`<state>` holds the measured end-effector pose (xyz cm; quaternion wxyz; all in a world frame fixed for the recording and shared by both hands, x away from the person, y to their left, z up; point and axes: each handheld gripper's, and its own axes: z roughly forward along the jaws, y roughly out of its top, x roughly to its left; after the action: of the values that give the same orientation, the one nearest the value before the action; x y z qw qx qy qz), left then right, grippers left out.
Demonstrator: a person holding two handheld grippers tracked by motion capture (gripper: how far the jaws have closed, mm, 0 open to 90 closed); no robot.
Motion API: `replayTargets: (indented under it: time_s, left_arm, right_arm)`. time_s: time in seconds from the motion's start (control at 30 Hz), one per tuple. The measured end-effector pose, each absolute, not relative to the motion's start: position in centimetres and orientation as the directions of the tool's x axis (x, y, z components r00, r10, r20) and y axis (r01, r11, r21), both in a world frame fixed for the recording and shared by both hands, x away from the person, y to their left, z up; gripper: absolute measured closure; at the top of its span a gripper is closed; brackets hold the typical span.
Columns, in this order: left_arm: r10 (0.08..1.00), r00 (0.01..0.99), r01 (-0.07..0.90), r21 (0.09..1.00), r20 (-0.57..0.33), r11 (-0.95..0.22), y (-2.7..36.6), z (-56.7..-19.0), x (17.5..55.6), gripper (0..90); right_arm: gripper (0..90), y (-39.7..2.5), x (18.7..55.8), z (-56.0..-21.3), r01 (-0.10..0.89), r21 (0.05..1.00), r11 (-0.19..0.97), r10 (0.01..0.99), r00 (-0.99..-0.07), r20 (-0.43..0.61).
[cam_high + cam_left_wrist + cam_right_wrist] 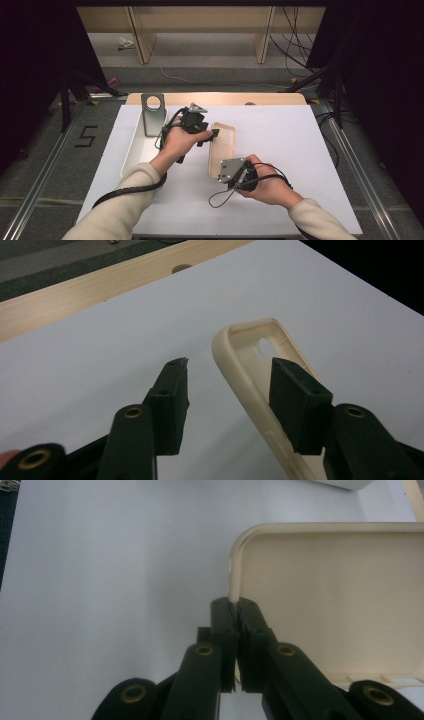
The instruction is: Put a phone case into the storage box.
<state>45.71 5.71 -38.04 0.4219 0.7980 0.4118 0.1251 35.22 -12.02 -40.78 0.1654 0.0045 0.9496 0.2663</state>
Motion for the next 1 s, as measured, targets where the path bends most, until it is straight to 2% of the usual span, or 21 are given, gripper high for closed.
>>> replayTargets:
  time_s: [0.4, 1.0]
  left_arm:
    - [0.771, 0.607, 0.589, 0.761, -0.192, -0.274, 5.6, -38.0, 45.8, 66.6]
    - [0.769, 0.556, 0.635, 0.758, -0.315, -0.149, 5.3, -36.7, 45.0, 81.1]
  right_arm:
    - [87.9, -11.9, 35.2, -40.9, -0.090, 0.501, 0.861, 0.088, -0.943, -0.321]
    - [88.3, -11.5, 35.3, -41.5, -0.096, 0.478, 0.873, 0.075, -0.942, -0.326]
